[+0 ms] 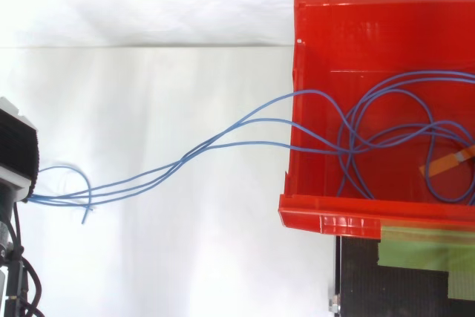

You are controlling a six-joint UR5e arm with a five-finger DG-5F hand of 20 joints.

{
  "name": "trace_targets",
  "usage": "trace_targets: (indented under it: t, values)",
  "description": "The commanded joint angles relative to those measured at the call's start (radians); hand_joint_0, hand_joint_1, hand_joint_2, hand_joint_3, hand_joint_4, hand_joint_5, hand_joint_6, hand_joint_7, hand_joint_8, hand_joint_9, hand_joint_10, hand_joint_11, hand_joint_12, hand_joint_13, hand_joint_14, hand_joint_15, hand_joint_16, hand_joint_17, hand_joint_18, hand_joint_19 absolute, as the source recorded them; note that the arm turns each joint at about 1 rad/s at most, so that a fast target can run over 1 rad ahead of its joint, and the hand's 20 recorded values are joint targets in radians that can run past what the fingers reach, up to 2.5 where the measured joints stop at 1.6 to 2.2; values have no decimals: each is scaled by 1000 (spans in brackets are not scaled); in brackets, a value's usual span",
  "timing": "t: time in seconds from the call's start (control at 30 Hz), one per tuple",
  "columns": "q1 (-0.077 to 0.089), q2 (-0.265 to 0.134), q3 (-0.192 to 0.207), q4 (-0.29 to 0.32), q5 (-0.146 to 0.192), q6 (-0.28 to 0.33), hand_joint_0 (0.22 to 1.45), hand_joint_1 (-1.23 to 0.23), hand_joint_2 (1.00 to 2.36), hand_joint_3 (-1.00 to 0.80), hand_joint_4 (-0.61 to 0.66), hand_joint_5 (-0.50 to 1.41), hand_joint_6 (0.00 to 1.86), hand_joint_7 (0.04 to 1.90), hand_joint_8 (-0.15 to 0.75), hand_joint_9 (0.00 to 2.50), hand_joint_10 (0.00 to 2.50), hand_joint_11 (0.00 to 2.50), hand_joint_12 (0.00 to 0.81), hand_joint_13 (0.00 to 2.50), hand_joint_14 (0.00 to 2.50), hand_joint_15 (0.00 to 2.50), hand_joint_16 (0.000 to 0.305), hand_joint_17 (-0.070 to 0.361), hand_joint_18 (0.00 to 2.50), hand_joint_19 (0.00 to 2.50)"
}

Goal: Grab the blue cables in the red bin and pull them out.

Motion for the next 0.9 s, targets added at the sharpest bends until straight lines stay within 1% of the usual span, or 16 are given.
trace_targets:
  t: [0.0,0.33,0.43,0.63,0.87]
  values:
    - [0,0,0,-1,0,0,752,-811,1000,-1000,17,893,59,881,225,1269,25,1457,330,1391,5,1654,55,124,867,908]
    - [0,0,0,-1,0,0,733,-790,1000,-1000,18,914,41,897,233,1272,25,1454,333,1392,7,1628,56,127,871,894]
    - [0,0,0,-1,0,0,727,-778,1000,-1000,29,916,39,897,234,1275,24,1454,345,1389,6,1629,57,128,872,890]
    - [0,0,0,-1,0,0,726,-778,1000,-1000,35,923,0,904,233,1272,25,1451,338,1389,7,1612,57,128,871,893]
    - [0,0,0,-1,0,0,729,-784,1000,-1000,28,956,0,917,234,1282,25,1455,335,1389,7,1616,57,128,870,894]
